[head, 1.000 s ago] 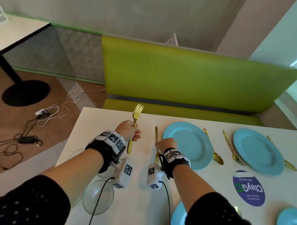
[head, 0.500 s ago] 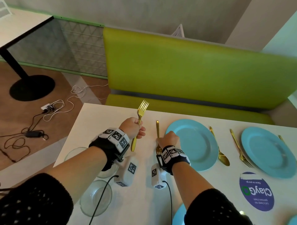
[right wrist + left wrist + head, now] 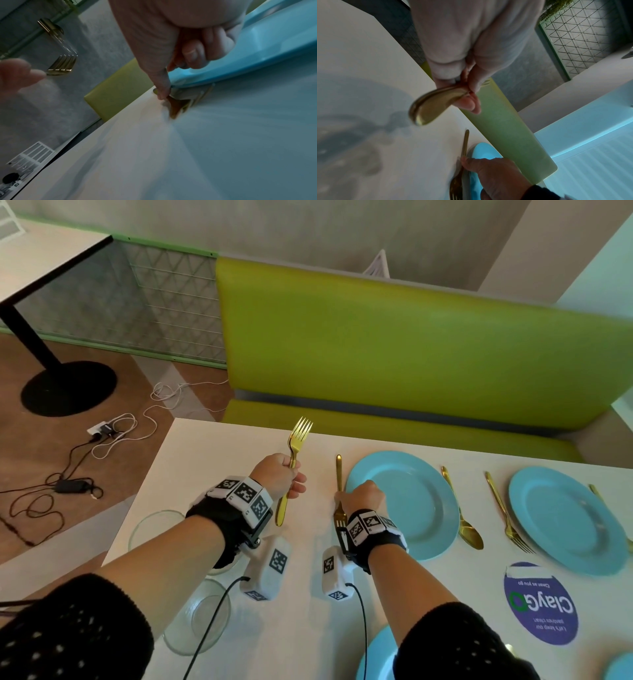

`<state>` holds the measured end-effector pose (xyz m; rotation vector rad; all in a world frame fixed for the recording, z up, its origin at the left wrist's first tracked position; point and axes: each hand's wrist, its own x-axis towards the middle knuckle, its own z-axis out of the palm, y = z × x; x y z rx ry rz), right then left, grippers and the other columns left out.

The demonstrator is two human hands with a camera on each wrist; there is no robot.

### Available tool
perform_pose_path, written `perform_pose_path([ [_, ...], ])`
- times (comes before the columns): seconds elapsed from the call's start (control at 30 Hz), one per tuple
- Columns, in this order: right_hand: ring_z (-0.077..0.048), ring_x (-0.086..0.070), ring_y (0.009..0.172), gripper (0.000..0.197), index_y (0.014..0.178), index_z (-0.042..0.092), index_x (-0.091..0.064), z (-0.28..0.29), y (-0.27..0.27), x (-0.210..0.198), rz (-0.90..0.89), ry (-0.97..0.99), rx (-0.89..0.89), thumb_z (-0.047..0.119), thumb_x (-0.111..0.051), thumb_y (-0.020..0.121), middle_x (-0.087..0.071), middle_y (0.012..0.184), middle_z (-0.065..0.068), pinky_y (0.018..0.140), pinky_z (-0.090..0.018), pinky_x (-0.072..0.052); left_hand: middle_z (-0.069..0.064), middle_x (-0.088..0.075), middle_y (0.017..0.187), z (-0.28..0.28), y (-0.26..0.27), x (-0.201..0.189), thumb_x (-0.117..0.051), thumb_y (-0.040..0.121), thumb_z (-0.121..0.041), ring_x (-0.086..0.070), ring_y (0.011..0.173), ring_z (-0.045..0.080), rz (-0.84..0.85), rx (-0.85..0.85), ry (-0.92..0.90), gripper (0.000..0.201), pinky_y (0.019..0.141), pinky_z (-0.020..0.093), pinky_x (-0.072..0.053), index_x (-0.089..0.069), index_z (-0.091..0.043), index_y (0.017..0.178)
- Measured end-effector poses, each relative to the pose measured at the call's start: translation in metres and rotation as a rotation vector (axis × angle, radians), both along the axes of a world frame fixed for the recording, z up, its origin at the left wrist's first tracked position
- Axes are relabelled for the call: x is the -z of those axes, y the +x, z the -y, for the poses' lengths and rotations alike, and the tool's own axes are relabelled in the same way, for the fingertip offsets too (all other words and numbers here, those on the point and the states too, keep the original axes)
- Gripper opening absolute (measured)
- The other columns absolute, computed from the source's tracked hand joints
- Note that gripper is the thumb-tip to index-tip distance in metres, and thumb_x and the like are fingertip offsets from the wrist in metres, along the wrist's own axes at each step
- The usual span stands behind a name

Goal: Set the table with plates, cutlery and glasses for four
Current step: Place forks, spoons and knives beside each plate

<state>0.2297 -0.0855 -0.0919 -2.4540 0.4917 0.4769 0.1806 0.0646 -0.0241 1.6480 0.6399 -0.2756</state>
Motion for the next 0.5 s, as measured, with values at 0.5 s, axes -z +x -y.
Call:
perform_pose_path([
  [0.5,-0.009,-0.051,0.048,0.028,0.070,0.021,-0.057,0.013,-0.073,-0.074,0.047,0.450,-0.218,0.039,-0.056,0.091,-0.060,0.066,0.006,0.047,-0.020,-0.041,0.010,-0.063,0.073,0.040,-0.050,-0.020,-0.045,0.095,-0.001,-0.061,0.052,0.012,0.033,0.160,-0.078,0.018,0.048,0.018,-0.053,-0.054,-0.006,0.080],
])
